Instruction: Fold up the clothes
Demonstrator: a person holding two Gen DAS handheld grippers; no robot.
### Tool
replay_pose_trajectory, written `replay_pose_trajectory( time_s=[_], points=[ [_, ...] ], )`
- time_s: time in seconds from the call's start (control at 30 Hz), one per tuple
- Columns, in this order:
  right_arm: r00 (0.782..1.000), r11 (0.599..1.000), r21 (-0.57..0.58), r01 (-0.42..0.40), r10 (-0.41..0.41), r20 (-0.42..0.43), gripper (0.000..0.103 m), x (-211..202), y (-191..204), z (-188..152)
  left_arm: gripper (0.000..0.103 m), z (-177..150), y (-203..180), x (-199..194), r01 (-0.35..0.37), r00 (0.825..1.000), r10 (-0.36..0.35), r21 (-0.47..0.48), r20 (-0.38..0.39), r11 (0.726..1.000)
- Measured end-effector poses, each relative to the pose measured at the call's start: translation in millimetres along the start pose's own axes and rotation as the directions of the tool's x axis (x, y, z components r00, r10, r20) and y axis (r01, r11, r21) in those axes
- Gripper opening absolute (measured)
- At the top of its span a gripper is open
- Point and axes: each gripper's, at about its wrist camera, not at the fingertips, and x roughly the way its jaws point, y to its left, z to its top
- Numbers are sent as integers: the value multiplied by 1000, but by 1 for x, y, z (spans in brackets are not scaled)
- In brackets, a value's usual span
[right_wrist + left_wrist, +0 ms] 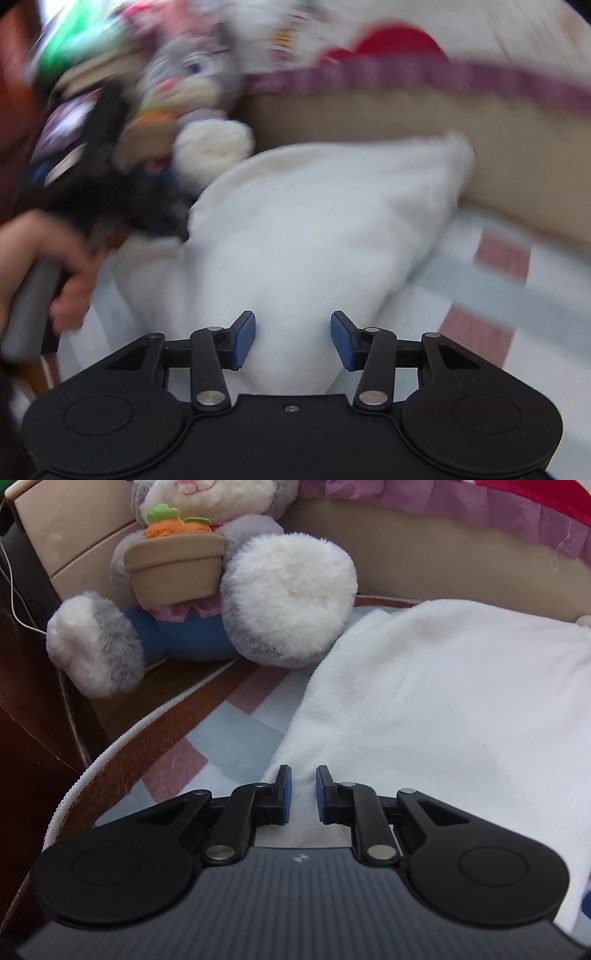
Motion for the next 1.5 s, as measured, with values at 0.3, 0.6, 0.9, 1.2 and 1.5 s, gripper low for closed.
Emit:
replay_pose_trajectory(
  time_s=[0.3, 0.6, 0.9, 1.2, 1.5],
  points=[
    [992, 998, -31, -46, 42, -119, 52, -5, 3, -18, 33, -36, -18, -38, -65, 998, 63, 120, 17, 991],
    [992, 992, 107, -67, 78, -101, 52, -54, -8, -24, 72, -77, -21, -108, -78, 997, 80, 167, -6, 983],
    [997, 991, 109, -78, 76, 18, 73, -154, -9, -15, 92, -117, -23, -210, -32, 999, 32, 3, 9, 999],
    [999, 998, 48, -28, 30, -35, 73, -220, -14, -41, 101, -155, -30, -299, 8, 1000, -5, -123, 28, 992],
    [1000, 998, 58, 17, -16, -21, 73, -262, -27, -63, 102, -182, -59, -329, 1, 1000, 2, -81, 31, 997]
  ],
)
